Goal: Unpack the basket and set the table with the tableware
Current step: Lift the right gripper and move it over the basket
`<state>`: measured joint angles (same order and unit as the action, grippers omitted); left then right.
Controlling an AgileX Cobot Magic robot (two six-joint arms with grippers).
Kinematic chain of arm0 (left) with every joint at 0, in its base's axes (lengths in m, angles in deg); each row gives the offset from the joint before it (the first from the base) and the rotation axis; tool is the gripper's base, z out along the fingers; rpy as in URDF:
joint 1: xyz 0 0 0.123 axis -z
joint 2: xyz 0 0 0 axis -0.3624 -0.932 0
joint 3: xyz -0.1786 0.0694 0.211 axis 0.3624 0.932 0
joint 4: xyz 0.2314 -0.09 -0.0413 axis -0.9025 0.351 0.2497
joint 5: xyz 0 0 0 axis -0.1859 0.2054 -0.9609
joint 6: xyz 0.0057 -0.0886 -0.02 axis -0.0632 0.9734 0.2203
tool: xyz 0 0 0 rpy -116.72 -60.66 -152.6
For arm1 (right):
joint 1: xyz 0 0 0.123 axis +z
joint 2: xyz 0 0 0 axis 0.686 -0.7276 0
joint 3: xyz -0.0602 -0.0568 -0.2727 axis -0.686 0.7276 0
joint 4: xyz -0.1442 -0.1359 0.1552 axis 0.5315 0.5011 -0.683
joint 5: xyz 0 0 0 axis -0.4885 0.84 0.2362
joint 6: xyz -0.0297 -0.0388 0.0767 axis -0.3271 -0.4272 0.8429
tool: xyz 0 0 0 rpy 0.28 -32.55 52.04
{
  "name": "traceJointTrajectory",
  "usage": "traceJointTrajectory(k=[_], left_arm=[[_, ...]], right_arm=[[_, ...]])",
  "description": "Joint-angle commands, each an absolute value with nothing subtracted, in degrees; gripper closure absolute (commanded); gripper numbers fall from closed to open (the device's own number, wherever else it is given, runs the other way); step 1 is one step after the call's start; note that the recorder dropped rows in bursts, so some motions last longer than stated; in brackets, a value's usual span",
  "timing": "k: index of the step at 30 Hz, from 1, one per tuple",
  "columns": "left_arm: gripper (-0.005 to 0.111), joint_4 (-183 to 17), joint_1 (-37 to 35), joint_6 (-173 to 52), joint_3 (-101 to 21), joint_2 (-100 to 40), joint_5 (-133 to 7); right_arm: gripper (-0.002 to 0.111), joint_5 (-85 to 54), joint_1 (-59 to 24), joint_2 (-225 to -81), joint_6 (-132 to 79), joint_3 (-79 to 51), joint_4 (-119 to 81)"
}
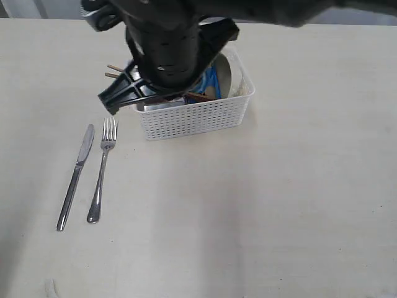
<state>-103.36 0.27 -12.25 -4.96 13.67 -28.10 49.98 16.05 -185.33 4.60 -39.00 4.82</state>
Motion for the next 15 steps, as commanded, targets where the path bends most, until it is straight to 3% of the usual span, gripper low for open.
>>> traceJointTrajectory(k=[1, 6, 12, 15], left_arm=[[0.107, -101.83, 0.64, -13.53, -5.25, 14.03, -27.73], [0.107, -100.48, 0.64, -15.28, -5.25, 14.03, -27.73], [0.107, -97.99, 0.64, -16.14, -3.91, 14.03, -28.98], [0.107, -97.99, 0.64, -16.97, -3.91, 14.03, -29.37]], right_arm=[[0.109, 48.03, 15.47, -177.81, 6.04, -29.22, 5.21], [0.109, 44.19, 15.47, -163.8, 9.82, -13.44, 4.8], [0.109, 44.32, 15.47, -154.18, 10.79, -10.82, 8.32], [0.109, 44.61, 10.95, -153.94, 10.82, -10.93, 8.81]])
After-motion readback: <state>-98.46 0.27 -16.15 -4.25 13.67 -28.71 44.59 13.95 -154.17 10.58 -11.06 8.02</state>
